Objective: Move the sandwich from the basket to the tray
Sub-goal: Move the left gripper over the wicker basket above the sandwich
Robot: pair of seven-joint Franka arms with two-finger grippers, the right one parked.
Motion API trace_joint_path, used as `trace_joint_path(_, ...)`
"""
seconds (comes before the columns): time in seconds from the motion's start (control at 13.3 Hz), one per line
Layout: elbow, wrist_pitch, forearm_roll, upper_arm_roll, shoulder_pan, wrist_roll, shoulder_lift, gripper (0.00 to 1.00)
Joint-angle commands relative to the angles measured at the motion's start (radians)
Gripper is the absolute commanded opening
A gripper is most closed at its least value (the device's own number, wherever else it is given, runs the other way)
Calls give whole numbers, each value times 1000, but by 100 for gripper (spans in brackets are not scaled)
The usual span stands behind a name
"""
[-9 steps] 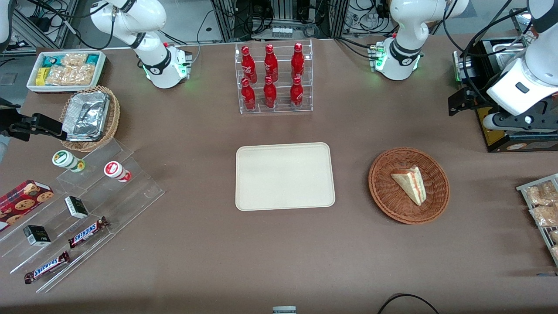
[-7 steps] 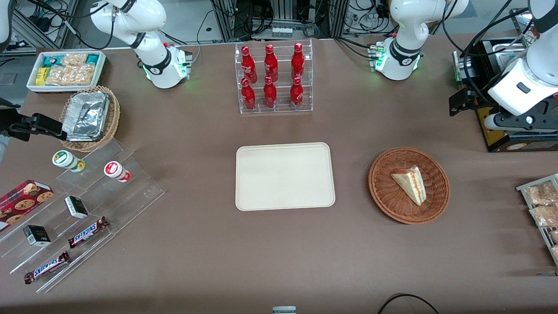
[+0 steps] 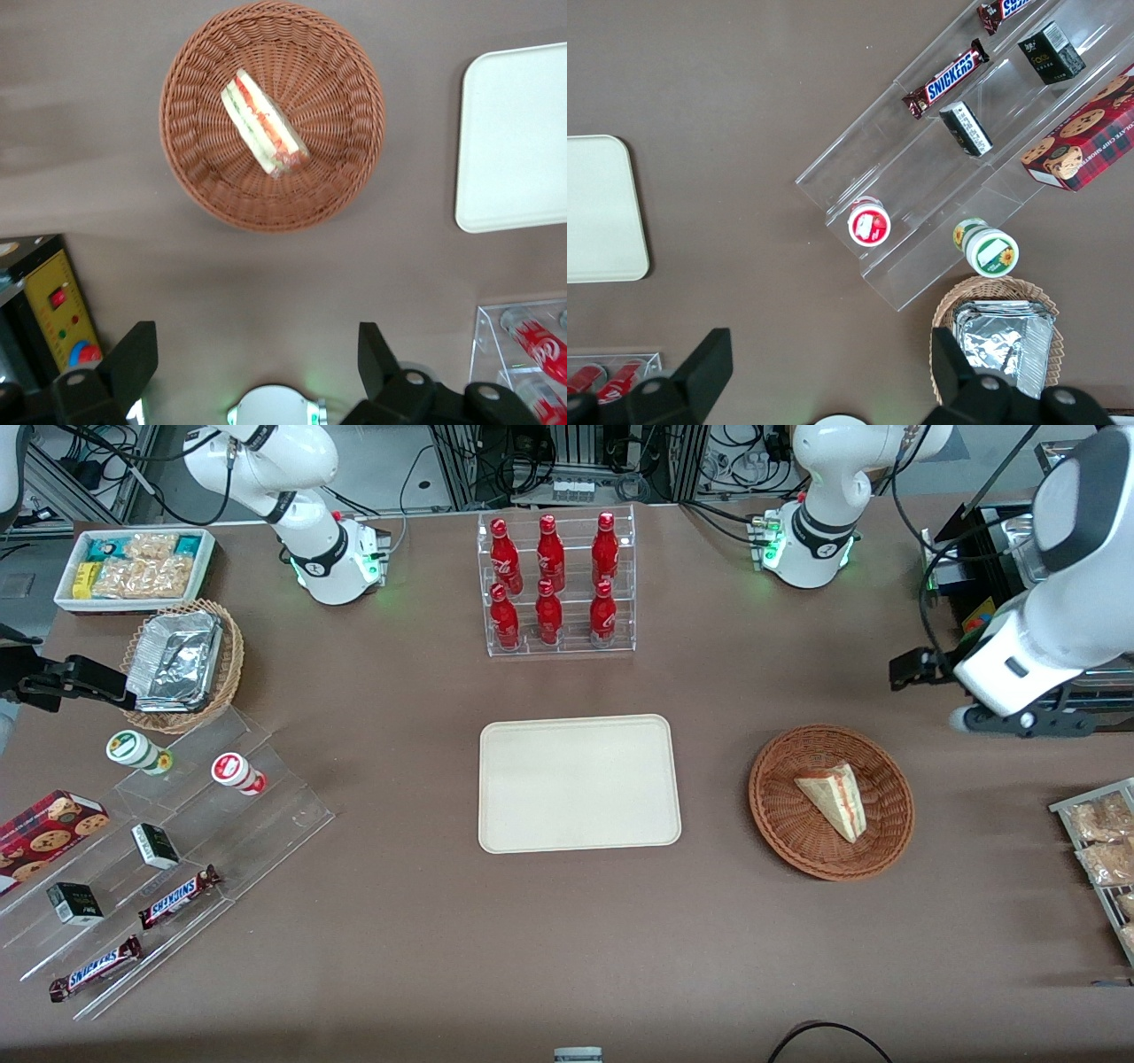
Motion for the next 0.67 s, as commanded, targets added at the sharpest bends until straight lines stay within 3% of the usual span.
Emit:
trace_joint_path(0.0, -129, 111, 5, -1, 6, 15, -32, 100)
trace_joint_path(0.22, -355, 354, 5, -1, 6, 14, -85, 100)
trace_joint_path(0.6, -550, 678, 5, 2, 9, 0, -59, 100)
